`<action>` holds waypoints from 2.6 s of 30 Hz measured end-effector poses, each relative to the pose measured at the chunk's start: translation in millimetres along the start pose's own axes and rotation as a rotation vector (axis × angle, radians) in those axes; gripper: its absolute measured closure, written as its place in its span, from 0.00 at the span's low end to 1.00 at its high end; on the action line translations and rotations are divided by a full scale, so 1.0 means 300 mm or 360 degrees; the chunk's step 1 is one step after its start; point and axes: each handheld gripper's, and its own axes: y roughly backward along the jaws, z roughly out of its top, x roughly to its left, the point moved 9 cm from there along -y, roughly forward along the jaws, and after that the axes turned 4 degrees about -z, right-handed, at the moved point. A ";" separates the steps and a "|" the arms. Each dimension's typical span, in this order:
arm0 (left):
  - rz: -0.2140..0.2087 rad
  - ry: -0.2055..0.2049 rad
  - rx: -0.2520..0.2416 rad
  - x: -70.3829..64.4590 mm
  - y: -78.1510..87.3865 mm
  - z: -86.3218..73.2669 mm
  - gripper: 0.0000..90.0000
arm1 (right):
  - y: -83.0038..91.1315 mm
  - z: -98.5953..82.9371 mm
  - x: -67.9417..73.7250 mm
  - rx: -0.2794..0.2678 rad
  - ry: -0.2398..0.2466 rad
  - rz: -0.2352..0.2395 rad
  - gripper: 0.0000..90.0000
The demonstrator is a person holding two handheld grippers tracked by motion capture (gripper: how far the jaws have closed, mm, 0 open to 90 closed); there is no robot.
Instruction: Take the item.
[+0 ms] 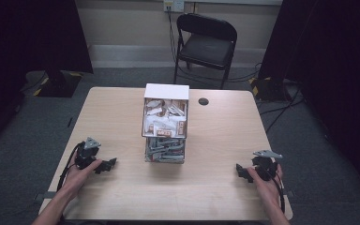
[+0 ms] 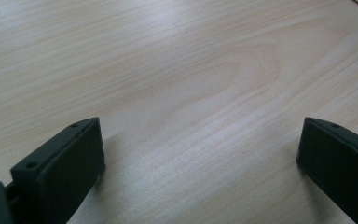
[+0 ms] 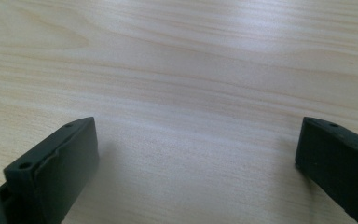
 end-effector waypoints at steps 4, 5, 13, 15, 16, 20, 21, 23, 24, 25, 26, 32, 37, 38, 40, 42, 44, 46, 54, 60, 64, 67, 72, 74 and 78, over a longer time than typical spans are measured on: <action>0.0000 0.0001 0.0000 0.000 0.000 0.000 0.00 | 0.001 -0.001 0.001 -0.0001 -0.0007 -0.0010 0.00; -0.0003 -0.0009 0.0007 0.002 0.003 -0.002 0.01 | 0.002 -0.001 0.001 -0.0001 -0.0009 -0.0012 0.00; 0.0033 0.0038 -0.0022 0.015 0.021 0.003 0.18 | 0.002 -0.001 0.001 0.0000 -0.0010 -0.0011 0.00; 0.0032 0.0021 -0.0014 0.013 0.024 0.003 0.18 | 0.002 -0.001 0.001 0.0000 -0.0010 -0.0011 0.00; 0.0029 0.0004 -0.0011 0.012 0.027 0.004 0.18 | 0.001 -0.001 0.001 0.0000 -0.0010 -0.0011 0.00; 0.0003 0.0015 -0.0042 0.002 0.034 0.013 0.19 | 0.002 -0.001 0.001 0.0000 -0.0010 -0.0011 0.00; -0.0013 0.0014 -0.0064 -0.002 0.045 0.021 0.19 | 0.001 -0.001 0.001 0.0000 -0.0010 -0.0011 0.00; -0.0025 0.0012 -0.0088 -0.006 0.053 0.028 0.20 | 0.001 -0.001 0.001 -0.0001 -0.0010 -0.0011 0.00; -0.0039 0.0019 -0.0114 -0.010 0.060 0.034 0.22 | 0.001 -0.001 0.001 0.0000 -0.0010 -0.0011 0.00; -0.0055 0.0028 -0.0134 -0.014 0.066 0.040 0.23 | 0.001 -0.001 0.001 0.0000 -0.0010 -0.0010 0.00; -0.0059 0.0029 -0.0144 -0.015 0.071 0.043 0.23 | 0.001 -0.001 0.001 -0.0001 -0.0010 -0.0010 0.00; -0.0088 0.0034 -0.0206 -0.026 0.094 0.061 0.26 | 0.001 -0.001 0.001 0.0000 -0.0008 -0.0008 0.00; -0.0126 0.0019 -0.0247 -0.045 0.110 0.075 0.26 | 0.001 -0.001 0.001 0.0000 -0.0007 -0.0008 0.00; -0.0134 0.0009 -0.0250 -0.050 0.112 0.077 0.26 | 0.001 -0.001 0.001 0.0000 -0.0007 -0.0008 0.00; -0.0142 -0.0013 -0.0243 -0.059 0.115 0.082 0.27 | 0.001 -0.001 0.001 -0.0001 -0.0007 -0.0008 0.00; -0.0164 -0.0033 -0.0259 -0.079 0.125 0.096 0.27 | 0.001 -0.001 0.001 0.0000 -0.0007 -0.0008 0.00; -0.0191 -0.0049 -0.0272 -0.094 0.131 0.104 0.28 | 0.001 -0.001 0.001 -0.0001 -0.0007 -0.0007 0.00; -0.0222 -0.0059 -0.0273 -0.112 0.135 0.109 0.28 | 0.001 -0.001 0.001 0.0000 -0.0007 -0.0007 0.00; -0.0293 -0.0117 -0.0286 -0.166 0.147 0.130 0.32 | 0.001 -0.001 0.001 0.0000 -0.0007 -0.0007 0.00; -0.0367 -0.0150 -0.0308 -0.222 0.156 0.149 0.34 | 0.001 -0.001 0.001 0.0000 -0.0007 -0.0007 0.00; -0.0401 -0.0157 -0.0314 -0.245 0.162 0.159 0.37 | 0.001 -0.001 0.001 0.0000 -0.0007 -0.0007 0.00; -0.0440 -0.0193 -0.0329 -0.278 0.172 0.180 0.41 | 0.001 -0.001 0.001 0.0000 -0.0006 -0.0007 0.00; -0.0491 -0.0221 -0.0353 -0.318 0.184 0.202 0.47 | 0.001 -0.001 0.001 0.0000 -0.0006 -0.0007 0.00; -0.0523 -0.0234 -0.0374 -0.343 0.189 0.216 0.48 | 0.001 -0.001 0.001 0.0000 -0.0007 -0.0007 0.00; -0.0559 -0.0251 -0.0390 -0.367 0.196 0.228 0.51 | 0.001 -0.001 0.001 0.0000 -0.0007 -0.0007 0.00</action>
